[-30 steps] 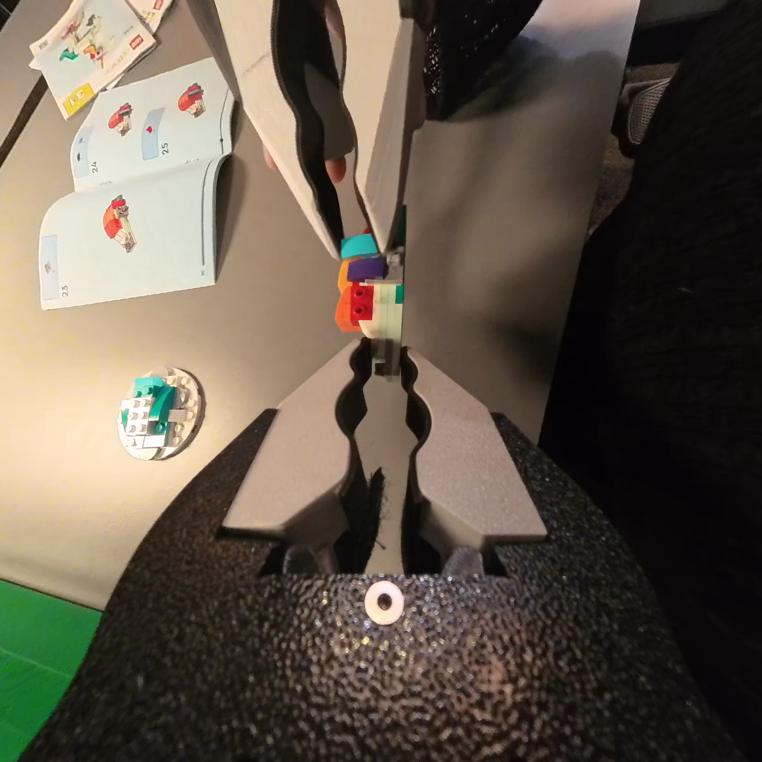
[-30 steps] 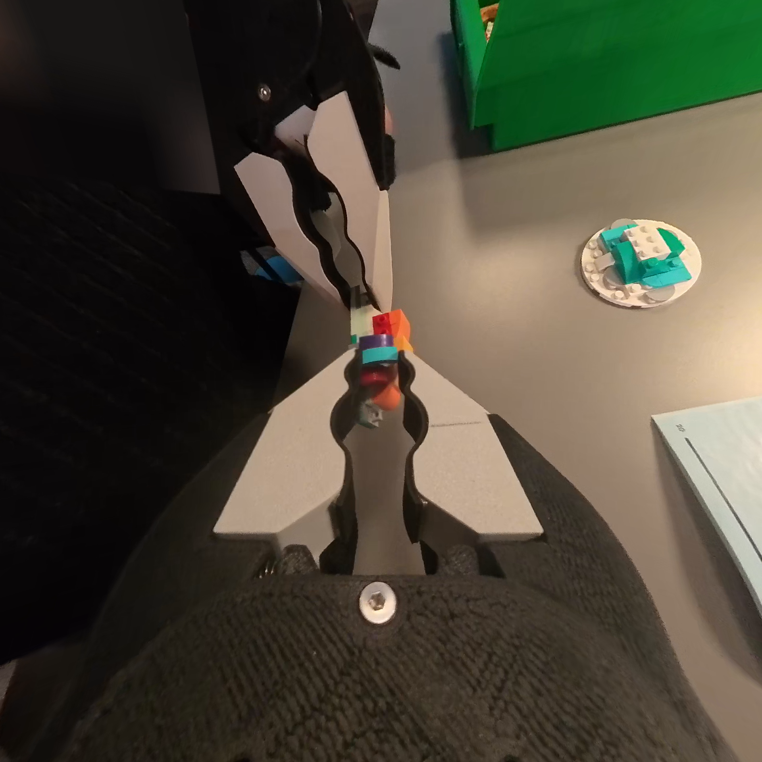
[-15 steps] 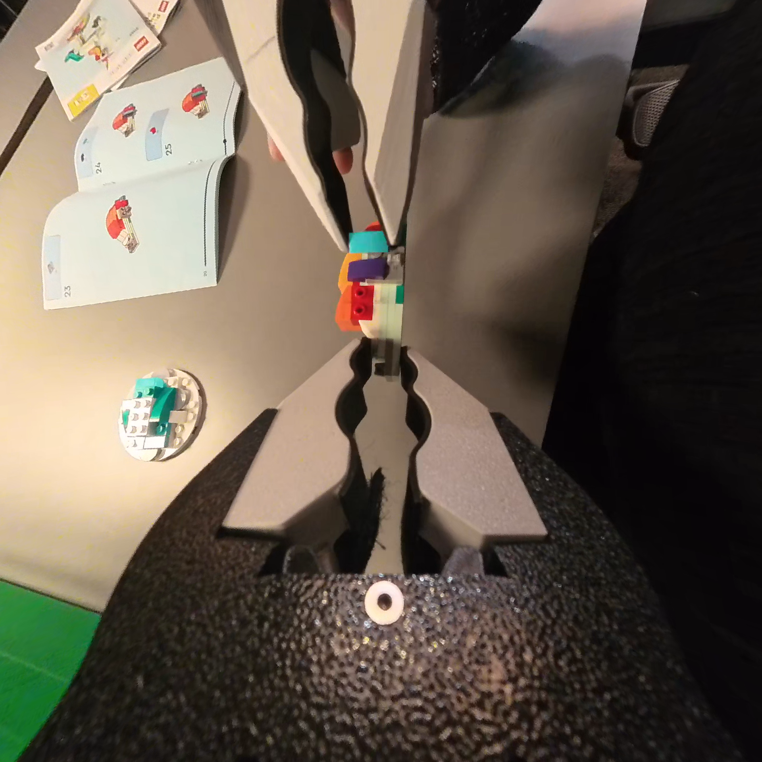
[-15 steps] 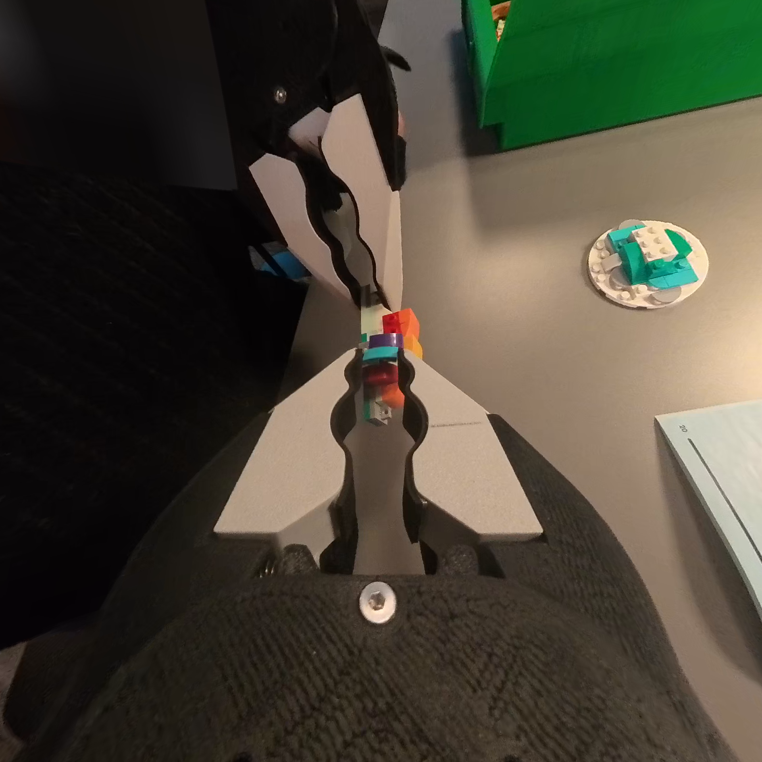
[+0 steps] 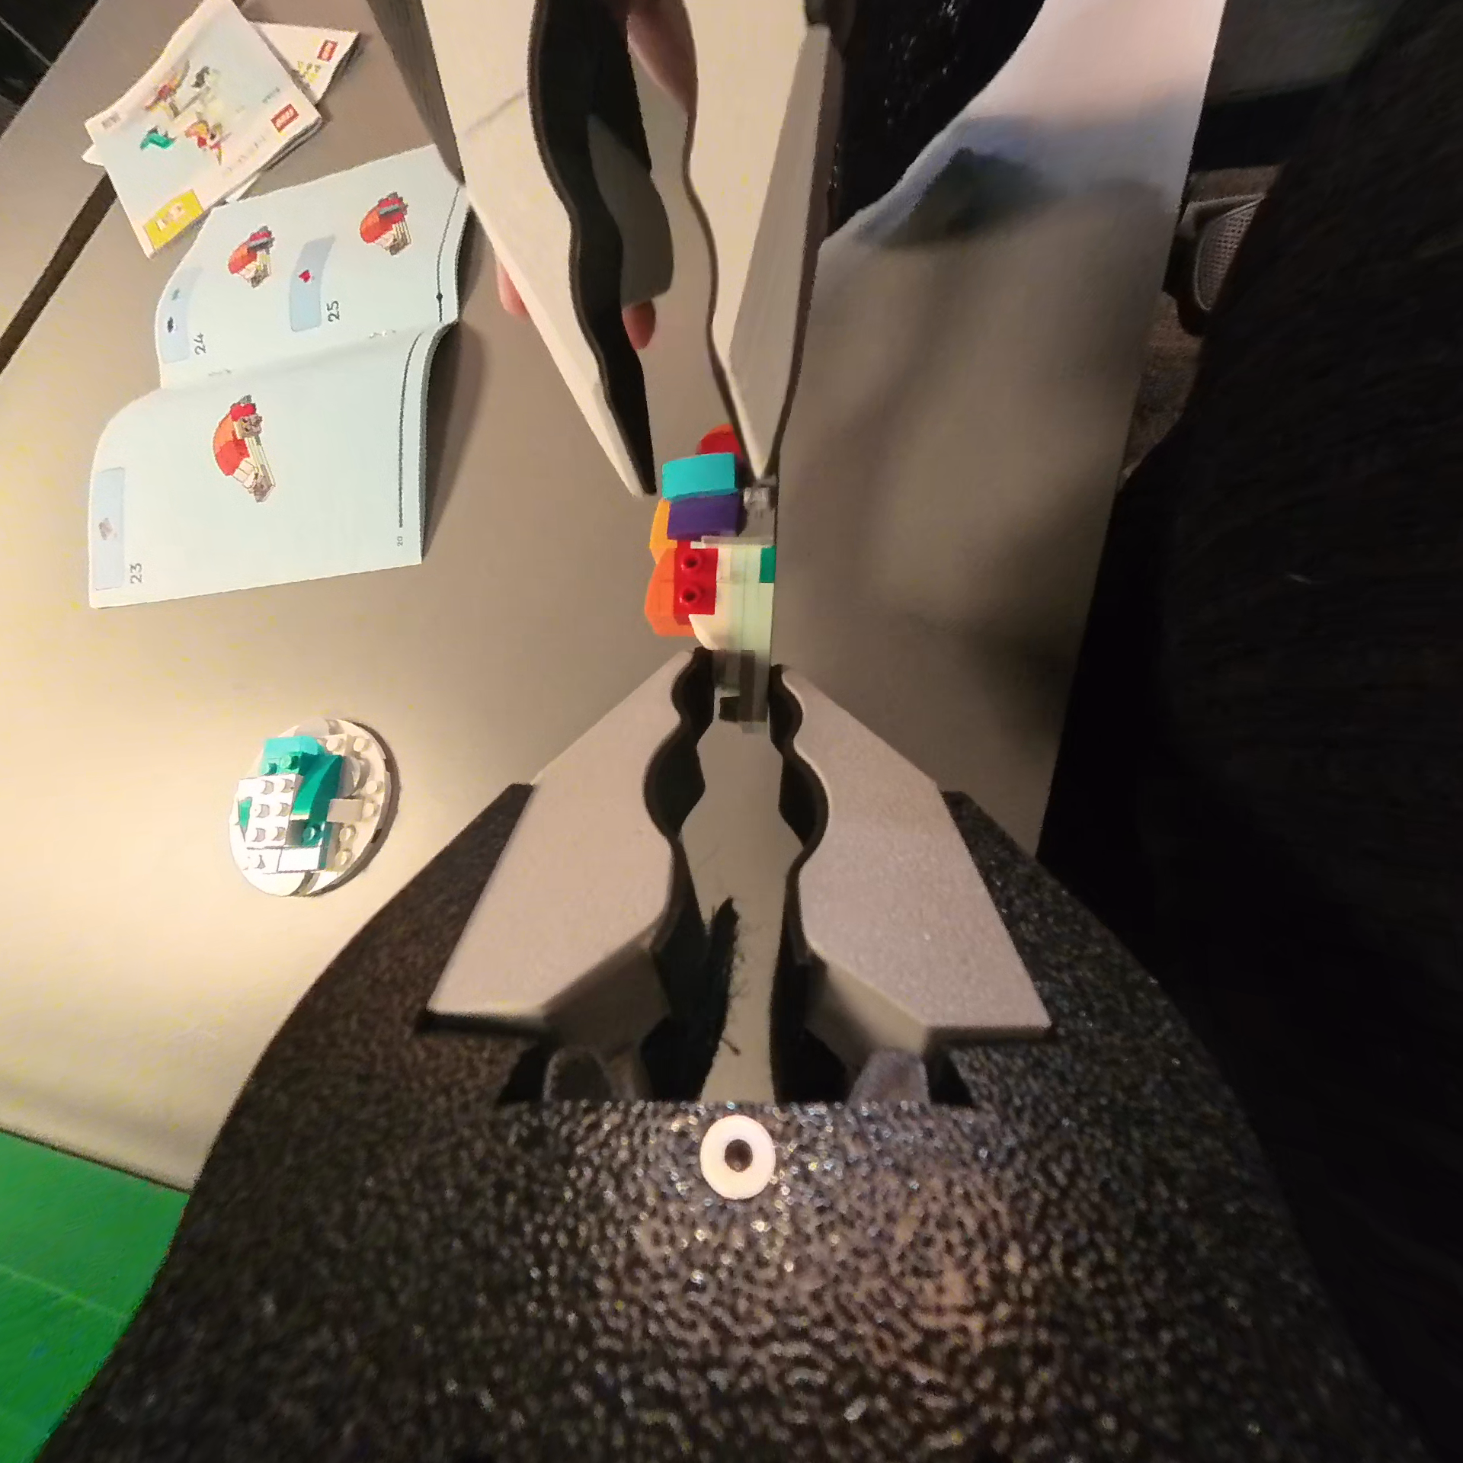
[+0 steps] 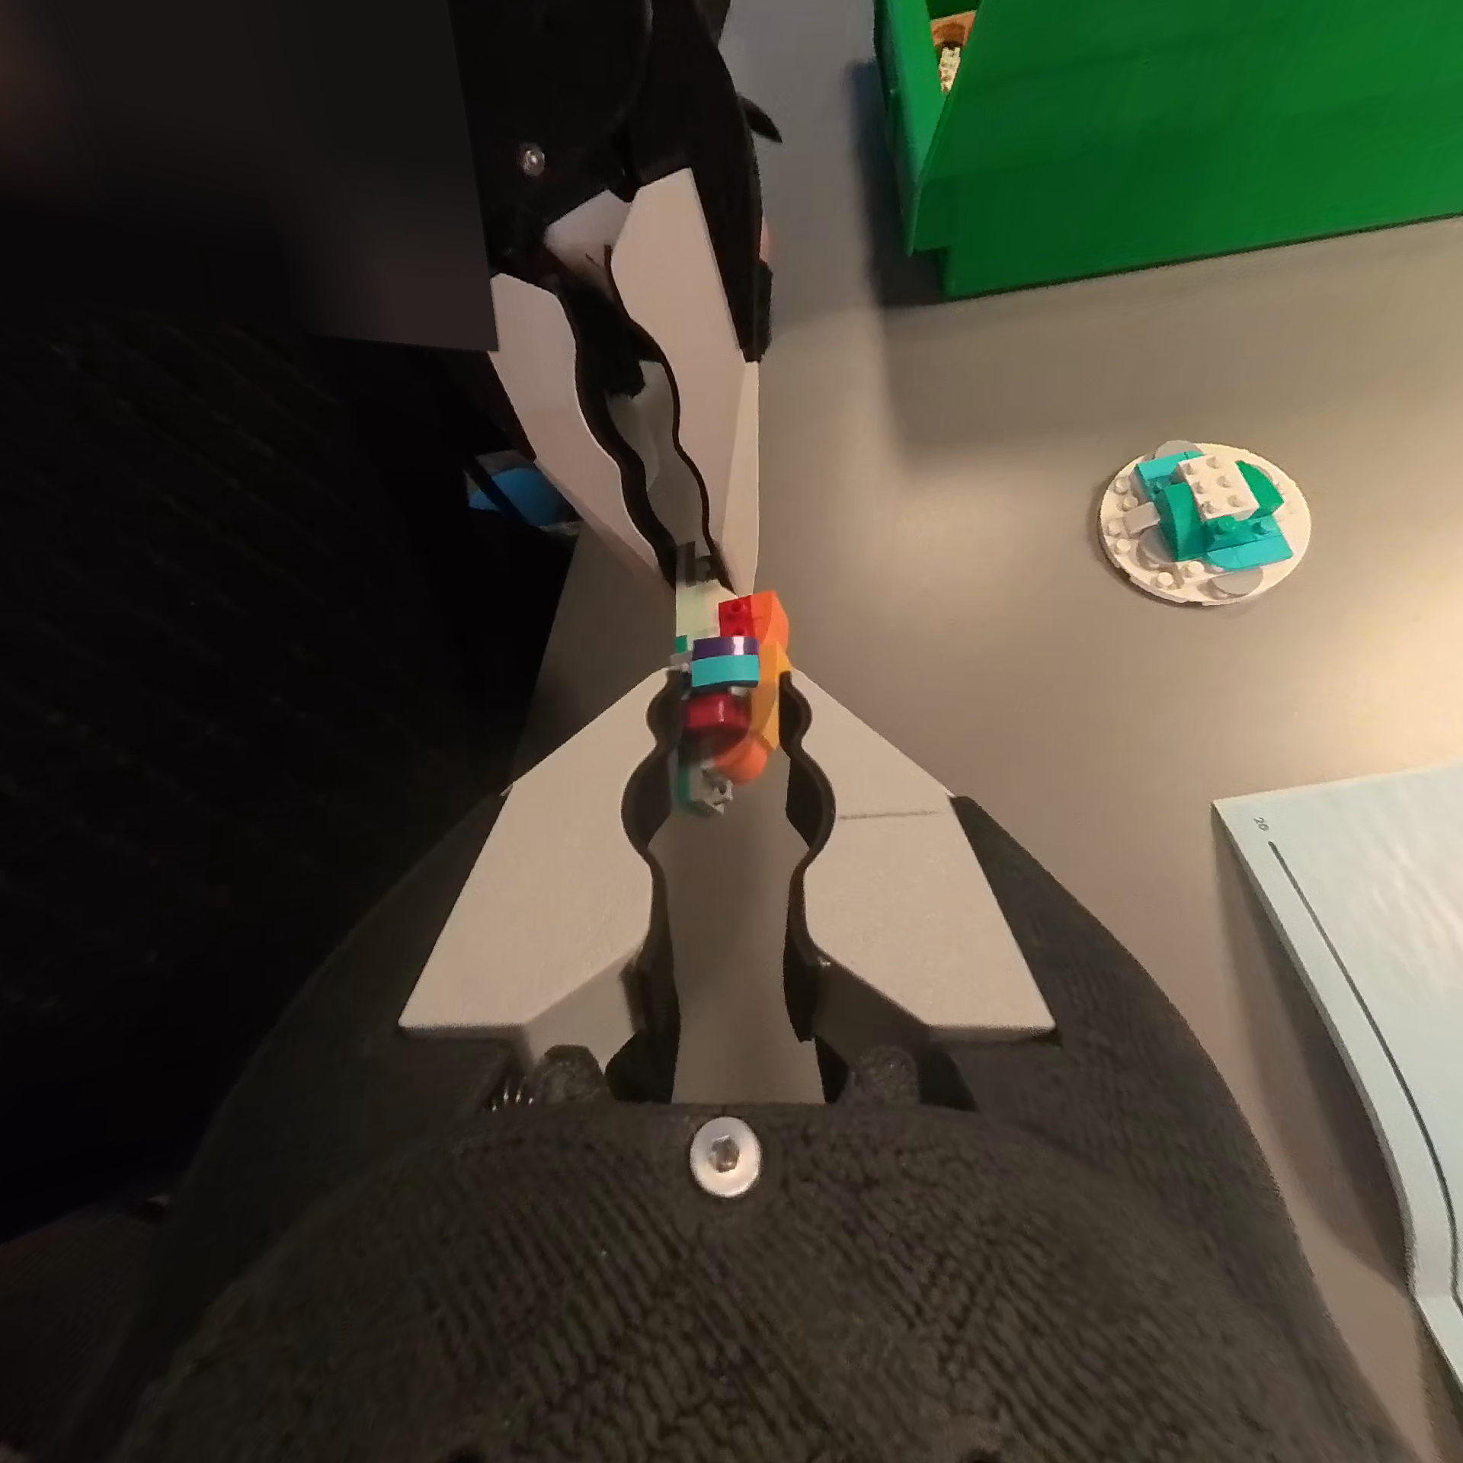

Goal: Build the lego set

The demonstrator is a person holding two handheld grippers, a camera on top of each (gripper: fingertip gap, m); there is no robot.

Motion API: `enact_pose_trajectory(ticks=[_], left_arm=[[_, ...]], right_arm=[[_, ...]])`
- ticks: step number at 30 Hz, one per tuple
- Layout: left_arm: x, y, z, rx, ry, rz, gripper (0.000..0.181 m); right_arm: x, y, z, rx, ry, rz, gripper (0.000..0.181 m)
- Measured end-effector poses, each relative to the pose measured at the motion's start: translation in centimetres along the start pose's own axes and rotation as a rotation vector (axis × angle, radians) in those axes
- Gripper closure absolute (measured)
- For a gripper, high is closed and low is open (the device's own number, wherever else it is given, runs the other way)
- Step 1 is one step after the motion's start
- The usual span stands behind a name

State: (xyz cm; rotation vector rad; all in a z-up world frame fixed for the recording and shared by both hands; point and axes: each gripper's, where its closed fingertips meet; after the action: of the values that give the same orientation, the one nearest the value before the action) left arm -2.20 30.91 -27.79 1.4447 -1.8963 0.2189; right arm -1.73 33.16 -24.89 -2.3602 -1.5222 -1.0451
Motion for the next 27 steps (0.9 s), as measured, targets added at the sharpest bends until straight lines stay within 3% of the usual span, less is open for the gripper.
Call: enact_pose_trajectory(ticks=[6,9,11,15,19,27], left_arm=[[-0.1,0.5,0.3,0.021,0.006,-0.012,0.170],[0.0,1.3,0.5,0.055,0.016,-0.034,0.170],[0.1,1.7,0.8,0.076,0.027,-0.038,0.170],[0.1,2.5,1.3,0.115,0.052,-0.051,0.170],[0.1,3.0,1.4,0.173,0.048,-0.059,0.170],[-0.1,3.0,2.8,0.175,0.110,-0.067,0.170]], right_arm=[[0.4,-0.2,-0.5,0.038,-0.042,0.039,0.147],[0.6,-0.8,-1.1,0.145,-0.087,0.130,0.133],[0.5,-1.3,-1.2,0.284,-0.092,0.229,0.125],[-0.4,-3.2,0.3,0.644,0.050,0.489,0.117],[-1.0,-3.9,0.4,0.914,0.096,0.639,0.113],[-0.8,-4.6,-0.2,0.948,0.069,0.681,0.113]])
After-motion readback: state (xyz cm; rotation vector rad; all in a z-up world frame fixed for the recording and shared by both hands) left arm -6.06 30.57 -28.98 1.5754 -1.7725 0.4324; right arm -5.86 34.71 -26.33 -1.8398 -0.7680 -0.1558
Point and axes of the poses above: each gripper's, where its closed fingertips meet, x back along the fingers, z out of its underside, y = z × x across the jaws, and after that the axes turned 5 degrees about -x, right-handed
